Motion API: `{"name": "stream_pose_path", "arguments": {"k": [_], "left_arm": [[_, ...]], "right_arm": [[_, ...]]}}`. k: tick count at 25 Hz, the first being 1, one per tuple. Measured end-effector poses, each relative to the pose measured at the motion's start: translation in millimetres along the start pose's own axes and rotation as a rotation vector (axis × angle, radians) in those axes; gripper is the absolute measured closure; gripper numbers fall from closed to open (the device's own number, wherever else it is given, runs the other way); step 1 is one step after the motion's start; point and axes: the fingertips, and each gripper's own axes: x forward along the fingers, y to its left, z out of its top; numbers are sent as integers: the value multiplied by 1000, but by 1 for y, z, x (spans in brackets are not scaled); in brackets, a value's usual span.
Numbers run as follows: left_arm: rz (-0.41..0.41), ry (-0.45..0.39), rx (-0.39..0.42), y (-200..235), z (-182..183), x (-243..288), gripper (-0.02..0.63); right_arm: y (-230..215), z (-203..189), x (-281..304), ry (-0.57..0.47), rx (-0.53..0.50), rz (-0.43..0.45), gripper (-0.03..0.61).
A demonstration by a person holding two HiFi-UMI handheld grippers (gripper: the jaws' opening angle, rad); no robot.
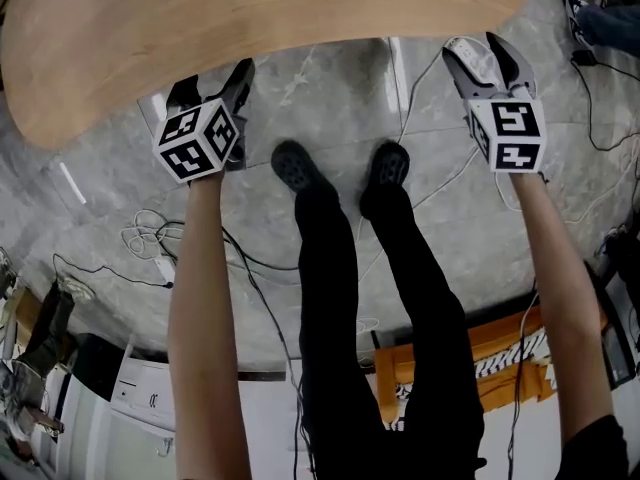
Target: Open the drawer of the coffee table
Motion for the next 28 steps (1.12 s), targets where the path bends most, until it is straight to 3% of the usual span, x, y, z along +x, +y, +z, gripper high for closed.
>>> {"name": "stream_pose_path", "arguments": {"k": [3,14,17,20,24,28], "left_arm": [[-21,2,27,-7,5,5,198],[-59,0,28,-26,12,13,193],[-80,6,67,-31,10,14,195],[-91,-12,21,-30,15,11,193],[-92,-20,54,-35,18,7,193],[-66,-24,21,-35,19,8,195]], "right_arm": [[-13,-3,2,13,33,-26,314],[-6,15,21,2,-10,1,314],[-5,14,22,4,11,-16,314],[-5,15,23,10,13,-28,314],[-7,16,20,18,21,-42,314],[-8,16,20,21,51,-57,314]]}}
